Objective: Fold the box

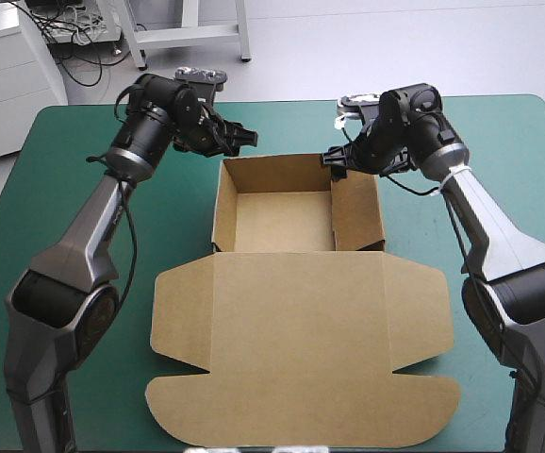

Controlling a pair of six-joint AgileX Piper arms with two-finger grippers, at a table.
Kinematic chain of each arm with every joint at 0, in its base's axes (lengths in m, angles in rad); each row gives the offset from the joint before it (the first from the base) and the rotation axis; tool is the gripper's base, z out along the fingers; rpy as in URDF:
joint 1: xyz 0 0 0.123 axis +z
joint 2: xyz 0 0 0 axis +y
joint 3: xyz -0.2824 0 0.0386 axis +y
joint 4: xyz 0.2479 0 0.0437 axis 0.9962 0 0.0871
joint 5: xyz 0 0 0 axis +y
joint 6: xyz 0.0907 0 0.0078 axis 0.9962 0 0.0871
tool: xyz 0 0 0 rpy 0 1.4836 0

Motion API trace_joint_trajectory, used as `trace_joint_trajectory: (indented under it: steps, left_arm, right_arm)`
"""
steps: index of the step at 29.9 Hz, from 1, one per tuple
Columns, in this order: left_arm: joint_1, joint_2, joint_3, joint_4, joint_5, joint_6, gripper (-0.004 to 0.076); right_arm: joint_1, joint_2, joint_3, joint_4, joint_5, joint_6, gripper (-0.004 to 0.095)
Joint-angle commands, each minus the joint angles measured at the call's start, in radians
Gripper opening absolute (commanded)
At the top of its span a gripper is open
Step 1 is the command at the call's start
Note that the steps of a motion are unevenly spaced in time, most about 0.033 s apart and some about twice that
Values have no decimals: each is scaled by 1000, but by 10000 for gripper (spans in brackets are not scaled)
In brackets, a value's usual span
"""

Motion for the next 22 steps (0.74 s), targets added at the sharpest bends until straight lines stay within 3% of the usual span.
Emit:
trace_joint_trajectory:
  steps: [1, 10, 13, 16, 20, 22]
  left_arm:
    - [0, -159, -48, 18, 54, 54, 470]
    - [0, -429, -48, 52, 54, 112, 470]
    - [0, -514, -30, 56, 54, 140, 433]
    - [0, -601, 48, 58, 54, 170, 286]
    - [0, -737, 237, 65, 54, 192, -30]
    - [0, -824, 355, 65, 54, 202, -22]
  right_arm:
    - [-16, -108, -80, 9, 14, -12, 792]
    - [-21, -223, 25, 1, 14, -38, 792]
    - [-21, -224, 60, 1, 14, -41, 792]
    - [-21, -224, 87, 1, 14, -41, 792]
    - [-21, -224, 124, -1, 14, -38, 792]
    - [-21, -224, 143, -1, 12, -38, 792]
